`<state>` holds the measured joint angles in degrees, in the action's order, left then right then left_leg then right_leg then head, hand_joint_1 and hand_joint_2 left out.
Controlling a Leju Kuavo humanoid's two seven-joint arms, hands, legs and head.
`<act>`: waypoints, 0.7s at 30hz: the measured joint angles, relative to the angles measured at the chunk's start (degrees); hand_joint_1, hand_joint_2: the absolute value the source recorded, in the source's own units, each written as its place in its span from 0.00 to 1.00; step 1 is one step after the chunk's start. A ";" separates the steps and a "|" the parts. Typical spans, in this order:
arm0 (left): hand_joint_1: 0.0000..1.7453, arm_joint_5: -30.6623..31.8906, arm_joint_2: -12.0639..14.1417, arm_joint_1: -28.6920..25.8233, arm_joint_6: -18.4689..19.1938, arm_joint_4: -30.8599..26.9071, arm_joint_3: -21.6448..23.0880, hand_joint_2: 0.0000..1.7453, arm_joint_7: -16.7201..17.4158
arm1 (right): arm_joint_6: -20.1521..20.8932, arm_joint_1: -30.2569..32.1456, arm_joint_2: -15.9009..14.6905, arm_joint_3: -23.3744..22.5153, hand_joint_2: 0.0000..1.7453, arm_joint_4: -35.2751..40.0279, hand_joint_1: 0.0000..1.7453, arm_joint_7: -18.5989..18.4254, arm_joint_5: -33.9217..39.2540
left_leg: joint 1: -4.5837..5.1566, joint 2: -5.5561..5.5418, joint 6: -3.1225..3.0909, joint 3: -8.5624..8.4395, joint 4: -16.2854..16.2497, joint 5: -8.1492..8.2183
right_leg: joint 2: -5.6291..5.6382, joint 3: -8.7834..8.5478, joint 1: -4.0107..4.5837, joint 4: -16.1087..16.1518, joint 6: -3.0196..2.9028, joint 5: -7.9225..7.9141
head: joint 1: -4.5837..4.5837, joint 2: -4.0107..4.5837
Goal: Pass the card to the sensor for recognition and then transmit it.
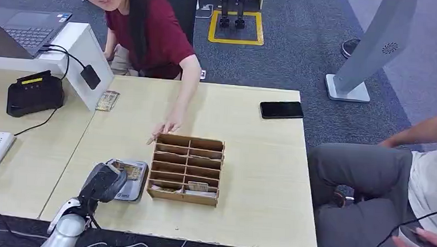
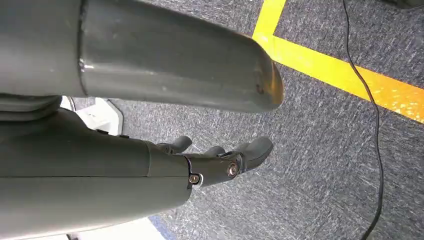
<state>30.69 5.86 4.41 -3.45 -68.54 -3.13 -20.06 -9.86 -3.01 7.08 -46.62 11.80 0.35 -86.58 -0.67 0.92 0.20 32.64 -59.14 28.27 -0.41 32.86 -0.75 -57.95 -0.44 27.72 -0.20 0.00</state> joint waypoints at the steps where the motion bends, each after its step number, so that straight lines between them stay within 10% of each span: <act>1: 1.00 -0.02 0.00 0.00 0.00 0.02 0.00 1.00 -0.15 | 0.00 0.00 0.00 -0.02 0.00 0.00 0.00 0.00 0.02 | 0.00 0.00 0.00 0.00 0.00 0.00 | 0.00 0.00 0.00 0.00 0.00 0.00 | 0.00 0.00; 21: 1.00 6.56 0.99 -0.69 -2.60 -0.02 0.00 1.00 1.03 | 0.24 0.03 0.07 -0.70 0.00 0.00 0.00 0.07 -0.11 | 0.00 -0.01 0.00 -0.03 0.00 0.00 | -0.01 -0.05 0.00 -0.01 0.00 0.00 | 0.00 0.02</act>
<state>37.24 6.84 3.72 -6.05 -68.57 -3.13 -19.04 -9.62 -2.98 7.15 -47.32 11.80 0.42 -86.68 -0.67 0.91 0.20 32.60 -59.14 28.27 -0.42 32.81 -0.75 -57.96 -0.44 27.72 -0.20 0.02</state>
